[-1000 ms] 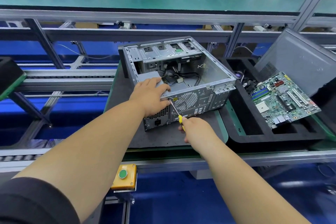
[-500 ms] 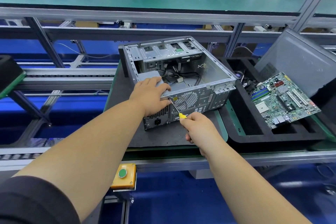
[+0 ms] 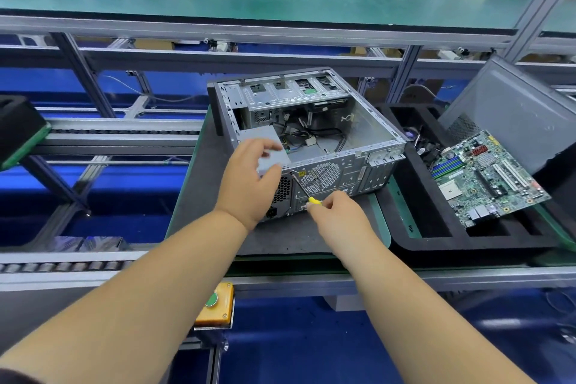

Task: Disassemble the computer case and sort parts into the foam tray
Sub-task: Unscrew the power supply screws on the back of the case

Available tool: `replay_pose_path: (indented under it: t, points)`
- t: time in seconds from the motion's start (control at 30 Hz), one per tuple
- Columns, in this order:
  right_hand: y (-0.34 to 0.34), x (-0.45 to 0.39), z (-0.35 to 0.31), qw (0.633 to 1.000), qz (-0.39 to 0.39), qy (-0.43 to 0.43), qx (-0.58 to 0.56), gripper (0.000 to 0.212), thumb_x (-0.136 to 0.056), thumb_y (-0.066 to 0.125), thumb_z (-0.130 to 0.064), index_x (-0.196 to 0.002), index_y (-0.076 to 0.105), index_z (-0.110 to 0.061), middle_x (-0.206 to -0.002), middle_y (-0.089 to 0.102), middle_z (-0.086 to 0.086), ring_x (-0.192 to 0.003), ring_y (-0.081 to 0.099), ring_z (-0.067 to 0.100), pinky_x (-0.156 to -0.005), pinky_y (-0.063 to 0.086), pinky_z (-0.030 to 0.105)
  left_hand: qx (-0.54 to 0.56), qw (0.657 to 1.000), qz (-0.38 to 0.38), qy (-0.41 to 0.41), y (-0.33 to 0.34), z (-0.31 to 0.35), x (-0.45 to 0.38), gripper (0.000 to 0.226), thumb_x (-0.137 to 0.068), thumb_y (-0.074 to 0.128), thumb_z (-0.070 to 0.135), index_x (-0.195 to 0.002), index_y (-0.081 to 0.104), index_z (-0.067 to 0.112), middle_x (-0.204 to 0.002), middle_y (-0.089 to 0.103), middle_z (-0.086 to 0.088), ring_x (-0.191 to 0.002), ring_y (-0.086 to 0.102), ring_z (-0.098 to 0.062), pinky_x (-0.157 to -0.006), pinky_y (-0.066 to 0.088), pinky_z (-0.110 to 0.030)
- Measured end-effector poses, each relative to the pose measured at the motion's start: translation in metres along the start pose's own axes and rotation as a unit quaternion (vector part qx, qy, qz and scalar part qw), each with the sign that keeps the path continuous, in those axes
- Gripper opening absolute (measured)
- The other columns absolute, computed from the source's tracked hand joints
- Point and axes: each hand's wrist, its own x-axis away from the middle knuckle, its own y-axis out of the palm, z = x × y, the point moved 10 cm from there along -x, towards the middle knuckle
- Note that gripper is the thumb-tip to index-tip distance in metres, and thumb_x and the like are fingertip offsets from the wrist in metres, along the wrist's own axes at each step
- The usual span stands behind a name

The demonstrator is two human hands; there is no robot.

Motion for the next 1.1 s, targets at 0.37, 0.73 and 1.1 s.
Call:
replay_pose_path:
  t: [0.37, 0.73, 1.1]
  points:
    - [0.022, 0.0, 0.014, 0.973, -0.082, 0.084, -0.2, 0.012, -0.097, 0.052, -0.019, -0.089, 0.06, -0.016, -0.078, 0.059, -0.001, -0.059, 0.052, 0.008, -0.045, 0.043, 0.012, 0.476, 0.716, -0.08, -0.505, 0.096, -0.065, 0.072, 0.031, -0.103, 0.039, 0.026, -0.104, 0.064, 0.009, -0.099, 0.071, -0.008, -0.094, 0.066, -0.018, -0.078, 0.052, -0.027]
    - [0.03, 0.001, 0.021, 0.968, -0.073, 0.073, -0.23, 0.014, -0.097, 0.058, -0.029, -0.101, 0.058, -0.016, -0.071, 0.069, -0.002, -0.068, 0.048, 0.011, -0.061, 0.033, 0.028, 0.524, 0.68, -0.034, -0.512, 0.101, -0.062, 0.059, 0.029, -0.101, 0.043, 0.019, -0.104, 0.067, 0.003, -0.106, 0.071, -0.012, -0.095, 0.068, -0.021, -0.088, 0.052, -0.028]
    - [0.038, 0.007, 0.022, 0.935, -0.098, 0.18, -0.289, 0.021, -0.102, 0.045, -0.02, -0.088, 0.057, -0.01, -0.064, 0.055, 0.007, -0.053, 0.047, 0.017, -0.046, 0.04, 0.026, 0.483, 0.692, -0.015, -0.536, 0.1, -0.063, 0.058, 0.023, -0.098, 0.05, 0.02, -0.097, 0.068, 0.006, -0.088, 0.075, -0.005, -0.085, 0.07, -0.015, -0.072, 0.053, -0.022]
